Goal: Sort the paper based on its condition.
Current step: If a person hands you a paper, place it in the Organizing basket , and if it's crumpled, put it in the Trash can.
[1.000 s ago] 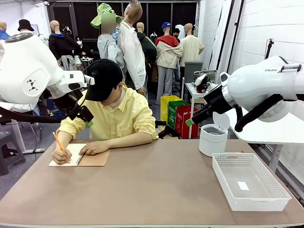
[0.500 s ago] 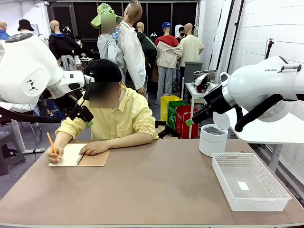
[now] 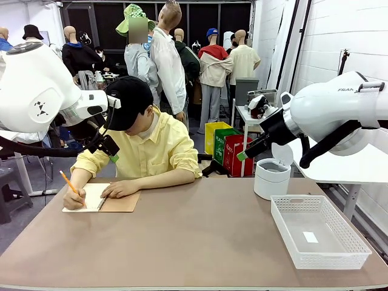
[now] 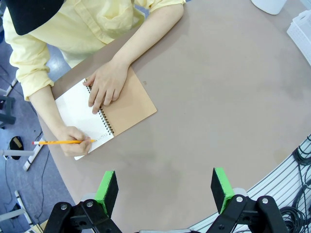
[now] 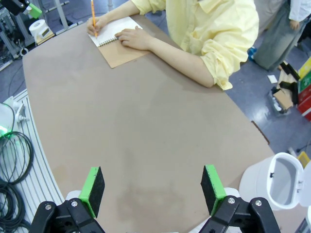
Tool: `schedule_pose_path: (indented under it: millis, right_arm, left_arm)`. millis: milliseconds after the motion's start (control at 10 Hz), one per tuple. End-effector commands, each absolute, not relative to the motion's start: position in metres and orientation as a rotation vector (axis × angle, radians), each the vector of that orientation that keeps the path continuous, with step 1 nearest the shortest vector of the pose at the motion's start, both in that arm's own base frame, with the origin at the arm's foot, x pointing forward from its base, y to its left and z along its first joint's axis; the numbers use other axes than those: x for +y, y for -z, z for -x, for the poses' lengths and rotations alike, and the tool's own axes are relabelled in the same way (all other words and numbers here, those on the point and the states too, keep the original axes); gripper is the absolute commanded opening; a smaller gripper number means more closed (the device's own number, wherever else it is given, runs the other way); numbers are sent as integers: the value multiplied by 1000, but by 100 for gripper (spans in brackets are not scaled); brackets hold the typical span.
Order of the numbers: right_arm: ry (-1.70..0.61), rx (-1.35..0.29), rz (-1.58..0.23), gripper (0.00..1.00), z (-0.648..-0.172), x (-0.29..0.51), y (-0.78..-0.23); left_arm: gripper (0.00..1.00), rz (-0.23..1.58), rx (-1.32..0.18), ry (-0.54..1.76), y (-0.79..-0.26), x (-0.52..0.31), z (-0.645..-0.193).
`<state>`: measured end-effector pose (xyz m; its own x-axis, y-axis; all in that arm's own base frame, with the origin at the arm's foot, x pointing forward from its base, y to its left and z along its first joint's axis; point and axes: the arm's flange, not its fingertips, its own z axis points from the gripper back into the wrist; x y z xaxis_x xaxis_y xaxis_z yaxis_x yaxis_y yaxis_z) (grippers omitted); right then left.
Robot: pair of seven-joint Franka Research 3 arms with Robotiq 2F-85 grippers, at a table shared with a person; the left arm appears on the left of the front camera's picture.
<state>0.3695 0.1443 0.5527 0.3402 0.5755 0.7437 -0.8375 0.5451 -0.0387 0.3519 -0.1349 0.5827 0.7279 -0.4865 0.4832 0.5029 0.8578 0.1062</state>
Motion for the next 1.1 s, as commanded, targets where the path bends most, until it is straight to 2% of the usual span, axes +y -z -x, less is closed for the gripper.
schedule_pose_path:
  millis: [0,1000]
  right_arm:
    - [-946,-785,-407,100,-371,145,-551]
    - [-946,-785,-407,100,-371,145,-551]
  left_arm:
    - [100,36,-529,547,-583,-135,-352]
    - [100,36,-529,547,-583,-135,-352]
